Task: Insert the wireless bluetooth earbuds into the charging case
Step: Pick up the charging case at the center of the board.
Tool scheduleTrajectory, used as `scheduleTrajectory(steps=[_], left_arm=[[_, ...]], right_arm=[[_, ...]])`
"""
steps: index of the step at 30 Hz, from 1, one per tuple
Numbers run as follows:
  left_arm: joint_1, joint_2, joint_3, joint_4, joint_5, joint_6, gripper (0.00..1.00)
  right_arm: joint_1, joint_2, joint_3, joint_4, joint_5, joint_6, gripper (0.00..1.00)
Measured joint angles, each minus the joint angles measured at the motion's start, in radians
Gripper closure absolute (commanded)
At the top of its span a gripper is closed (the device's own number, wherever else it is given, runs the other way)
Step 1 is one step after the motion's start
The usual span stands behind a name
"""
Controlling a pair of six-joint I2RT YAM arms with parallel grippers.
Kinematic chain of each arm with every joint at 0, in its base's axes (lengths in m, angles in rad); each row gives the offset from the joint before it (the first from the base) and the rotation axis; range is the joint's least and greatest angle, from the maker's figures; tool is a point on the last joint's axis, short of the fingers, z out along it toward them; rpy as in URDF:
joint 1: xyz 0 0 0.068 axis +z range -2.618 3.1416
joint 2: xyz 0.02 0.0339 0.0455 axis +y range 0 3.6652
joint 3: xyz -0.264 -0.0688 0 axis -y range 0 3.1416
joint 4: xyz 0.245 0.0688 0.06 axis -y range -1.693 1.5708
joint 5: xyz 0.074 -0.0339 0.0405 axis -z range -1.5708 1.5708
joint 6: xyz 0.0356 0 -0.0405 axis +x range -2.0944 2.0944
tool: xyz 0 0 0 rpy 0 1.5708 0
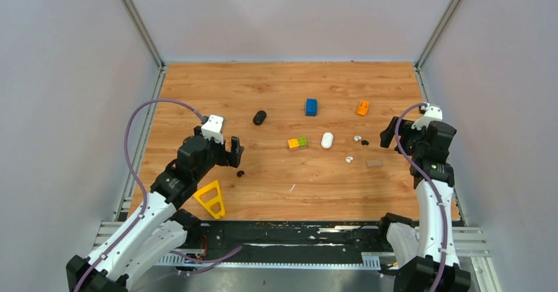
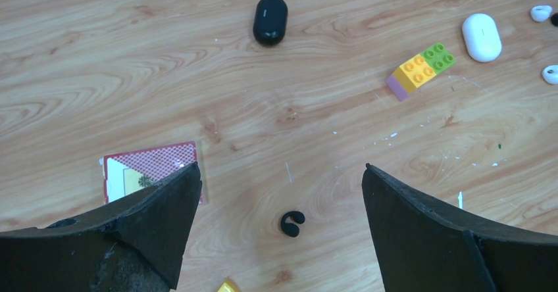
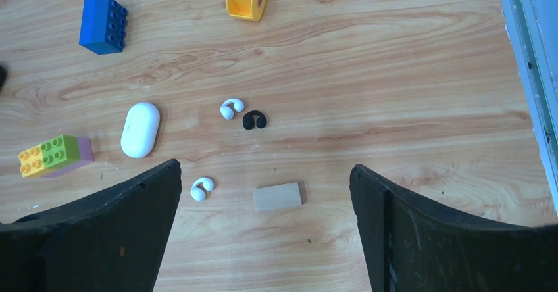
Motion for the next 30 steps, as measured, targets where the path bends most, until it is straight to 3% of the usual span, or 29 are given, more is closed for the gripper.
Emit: scheduleTrajectory(steps=[3,7,10,15,19,22,26,30], left_arm=[[-0.001,0.005,-0.002,0.008,0.020,0.000,0.02],[-0.006,0.047,-0.002,0.017,0.055,-0.003,0.05],[-0.019,0.096,-0.002,0.013,0.093,-0.004,0.11],[-0.052,0.109,0.041,-0.054,0.108,-0.005,0.11],[-0.057,0.082,0.126,-0.121,0.142,-0.083,0.14],[-0.057,0.074,0.154,-0.134,0.200,-0.177,0.15],[-0.067,0.040,0.090,-0.134,0.292,-0.311,0.01],[-0.097,-0.046,0.025,-0.174,0.300,-0.370,0.00]], right_arm=[[0.000,0.010,0.016,-0.003,-0.011,-0.009,0.01],[0.000,0.011,0.065,-0.036,-0.117,-0.139,0.01],[0.000,0.011,0.129,-0.122,-0.231,-0.280,0.03],[0.013,-0.012,0.178,-0.277,-0.422,-0.465,0.05],[0.090,0.003,0.207,-0.376,-0.511,-0.558,0.12],[0.170,0.048,0.224,-0.401,-0.529,-0.599,0.18],[0.299,0.164,0.232,-0.383,-0.460,-0.625,0.23],[0.432,0.299,0.238,-0.341,-0.355,-0.640,0.27]])
